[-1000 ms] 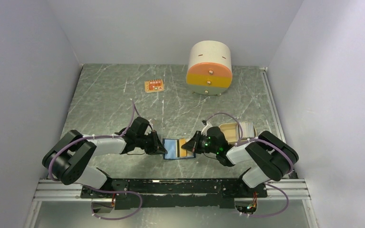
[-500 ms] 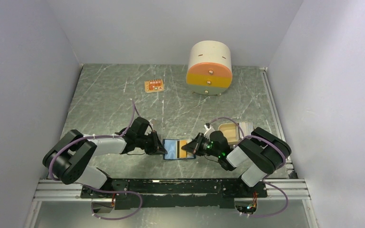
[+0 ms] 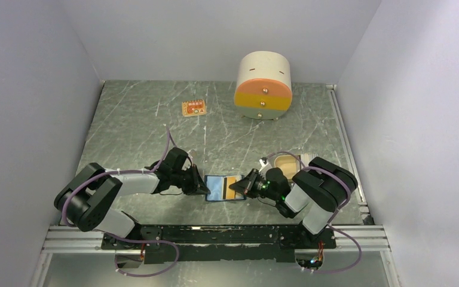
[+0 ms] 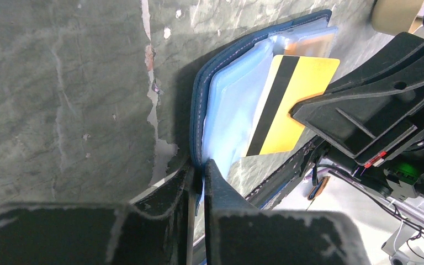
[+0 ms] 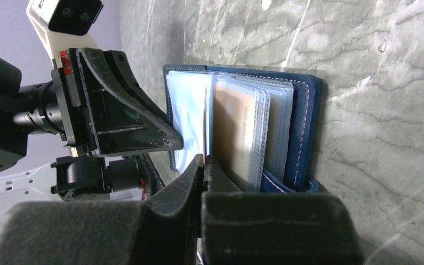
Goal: Put the credit cards into the card holder
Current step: Insert the credit card into the card holder.
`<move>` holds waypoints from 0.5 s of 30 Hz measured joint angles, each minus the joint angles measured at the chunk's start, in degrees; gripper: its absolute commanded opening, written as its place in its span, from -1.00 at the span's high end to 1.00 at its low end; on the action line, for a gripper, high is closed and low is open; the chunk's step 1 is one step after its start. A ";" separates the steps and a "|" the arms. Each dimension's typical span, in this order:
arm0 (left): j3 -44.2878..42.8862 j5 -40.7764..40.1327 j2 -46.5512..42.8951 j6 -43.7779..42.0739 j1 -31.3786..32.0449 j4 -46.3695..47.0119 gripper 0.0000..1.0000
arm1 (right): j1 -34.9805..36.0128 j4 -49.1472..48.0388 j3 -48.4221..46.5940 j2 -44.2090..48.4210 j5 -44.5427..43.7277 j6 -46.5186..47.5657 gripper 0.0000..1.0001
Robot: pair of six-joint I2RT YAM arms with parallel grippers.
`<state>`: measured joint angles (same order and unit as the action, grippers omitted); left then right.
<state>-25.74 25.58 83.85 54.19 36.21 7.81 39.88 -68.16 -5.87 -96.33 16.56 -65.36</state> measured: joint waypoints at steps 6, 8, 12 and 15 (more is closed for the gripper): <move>0.00 0.00 0.15 0.00 0.00 0.07 0.79 | 0.00 -3.10 0.37 -1.97 -0.04 -1.49 0.98; 0.00 0.00 0.20 -0.02 0.00 0.07 0.79 | 0.00 -3.67 0.42 -2.08 -0.07 -1.66 0.98; 0.00 0.00 0.24 -0.07 0.00 0.11 0.79 | 0.00 -4.90 0.63 -2.08 -0.59 -1.64 0.98; 0.00 0.02 0.37 -0.13 0.00 0.17 0.79 | 0.00 -5.31 0.55 -2.21 -0.83 -1.57 0.98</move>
<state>-25.74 25.61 84.23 54.06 36.21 7.99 39.88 -73.47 -5.32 -98.54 15.73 -66.94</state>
